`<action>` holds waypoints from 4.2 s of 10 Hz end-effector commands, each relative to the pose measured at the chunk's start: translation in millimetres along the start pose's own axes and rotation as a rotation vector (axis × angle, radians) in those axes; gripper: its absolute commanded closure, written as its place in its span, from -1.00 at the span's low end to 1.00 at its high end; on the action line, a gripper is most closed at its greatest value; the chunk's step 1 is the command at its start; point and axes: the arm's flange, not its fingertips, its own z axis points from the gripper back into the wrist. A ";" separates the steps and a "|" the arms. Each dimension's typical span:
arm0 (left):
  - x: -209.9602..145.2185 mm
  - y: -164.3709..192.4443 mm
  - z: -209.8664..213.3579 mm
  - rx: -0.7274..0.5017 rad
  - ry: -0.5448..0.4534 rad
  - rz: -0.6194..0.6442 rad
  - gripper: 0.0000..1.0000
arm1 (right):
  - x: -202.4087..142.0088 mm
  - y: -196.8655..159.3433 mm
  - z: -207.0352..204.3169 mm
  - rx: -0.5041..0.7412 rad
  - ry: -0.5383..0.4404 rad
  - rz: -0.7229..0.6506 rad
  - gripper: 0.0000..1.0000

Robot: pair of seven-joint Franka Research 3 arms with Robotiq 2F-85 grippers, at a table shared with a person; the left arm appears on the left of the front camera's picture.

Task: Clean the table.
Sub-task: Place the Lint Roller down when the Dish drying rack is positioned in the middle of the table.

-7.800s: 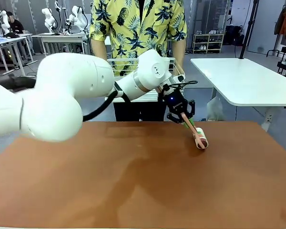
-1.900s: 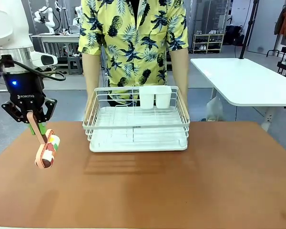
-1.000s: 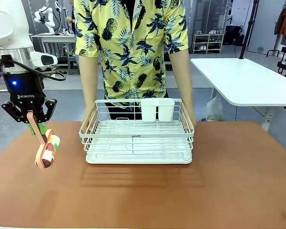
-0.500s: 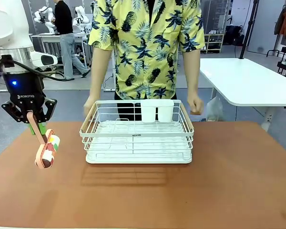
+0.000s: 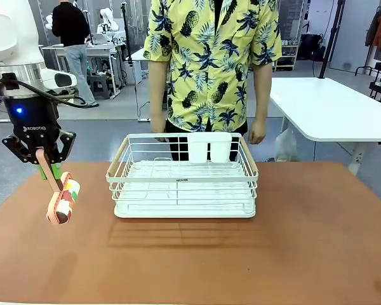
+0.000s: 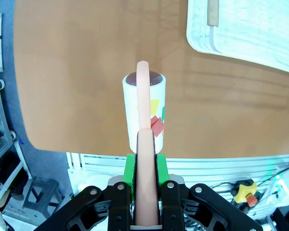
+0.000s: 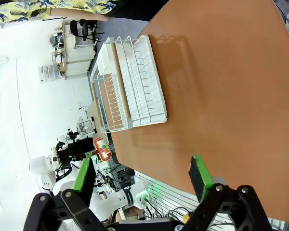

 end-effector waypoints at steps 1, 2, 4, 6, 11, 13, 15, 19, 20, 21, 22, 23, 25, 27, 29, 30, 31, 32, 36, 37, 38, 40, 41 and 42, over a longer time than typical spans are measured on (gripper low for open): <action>-4.4 2.8 1.4 -0.003 -0.001 -0.001 0.59 | -1.1 3.2 1.3 0.004 -0.003 0.003 -1.00; -4.4 2.8 1.4 -0.003 -0.001 -0.001 0.59 | -1.1 3.2 1.3 0.004 -0.003 0.003 -1.00; -4.4 2.8 1.4 -0.003 -0.001 -0.001 0.59 | -1.1 3.2 1.3 0.004 -0.003 0.003 -1.00; 0.0 0.0 0.0 0.000 0.000 0.000 0.59 | -1.1 3.2 1.3 0.004 -0.003 0.003 -1.00; 91.9 18.8 -15.7 -0.084 -0.246 1.182 0.59 | -1.1 3.2 1.3 0.004 -0.003 0.003 -1.00; 117.7 29.7 -39.0 -0.145 -0.368 1.291 0.59 | -1.1 3.2 1.3 0.004 -0.003 0.003 -1.00; 134.9 40.2 -62.0 -0.172 -0.400 1.323 0.59 | -1.1 3.2 1.3 0.004 -0.003 0.003 -1.00; 147.5 60.2 -92.5 -0.280 -0.401 1.360 0.59 | -1.1 3.2 1.3 0.004 -0.003 0.003 -1.00; 148.8 63.1 -97.2 -0.310 -0.366 1.357 0.59 | -1.1 3.2 1.3 0.004 -0.003 0.003 -1.00; 149.1 65.3 -103.2 -0.342 -0.334 1.336 0.59 | -1.1 3.2 1.3 0.004 -0.003 0.003 -1.00; 149.2 67.3 -108.6 -0.359 -0.310 1.334 0.59 | -1.1 3.2 1.3 0.004 -0.003 0.003 -1.00; 148.7 69.0 -112.7 -0.371 -0.311 1.344 0.59 | -1.1 3.2 1.3 0.004 -0.003 0.003 -1.00; 146.9 72.0 -121.2 -0.412 -0.291 1.370 0.59 | -1.1 3.2 1.3 0.004 -0.003 0.003 -1.00; 142.8 79.6 -125.0 -0.434 -0.283 1.398 0.59 | -1.1 3.2 1.3 0.004 -0.003 0.003 -1.00; 139.7 84.5 -127.3 -0.449 -0.249 1.416 0.59 | -1.1 3.2 1.3 0.004 -0.003 0.003 -1.00; 138.8 85.6 -128.7 -0.455 -0.249 1.414 0.59 | -1.1 3.2 1.3 0.004 -0.003 0.003 -1.00; 138.2 85.3 -130.6 -0.450 -0.243 1.409 0.27 | -1.1 3.2 1.3 0.004 -0.003 0.003 -1.00; 137.1 85.2 -130.8 -0.449 -0.242 1.404 0.08 | -1.1 3.2 1.3 0.004 -0.003 0.003 -1.00; 122.5 85.5 -115.5 -0.384 -0.199 1.451 -1.00 | -1.1 3.2 1.3 0.004 -0.003 0.003 -1.00; 114.4 83.2 -109.3 -0.347 -0.170 1.468 -0.82 | -1.1 3.2 1.3 0.004 -0.003 0.003 -1.00; 105.3 80.0 -101.7 -0.319 -0.147 1.478 -0.99 | -1.1 3.2 1.3 0.004 -0.003 0.003 -1.00; 88.6 74.7 -84.1 -0.276 -0.119 1.484 -1.00 | -1.1 3.2 1.3 0.004 -0.003 0.003 -1.00; 82.7 73.1 -78.9 -0.260 -0.081 1.490 -1.00 | -1.1 3.2 1.3 0.004 -0.003 0.003 -1.00; 78.3 73.3 -75.2 -0.250 -0.090 1.492 -1.00 | -1.1 3.2 1.3 0.004 -0.003 0.003 -1.00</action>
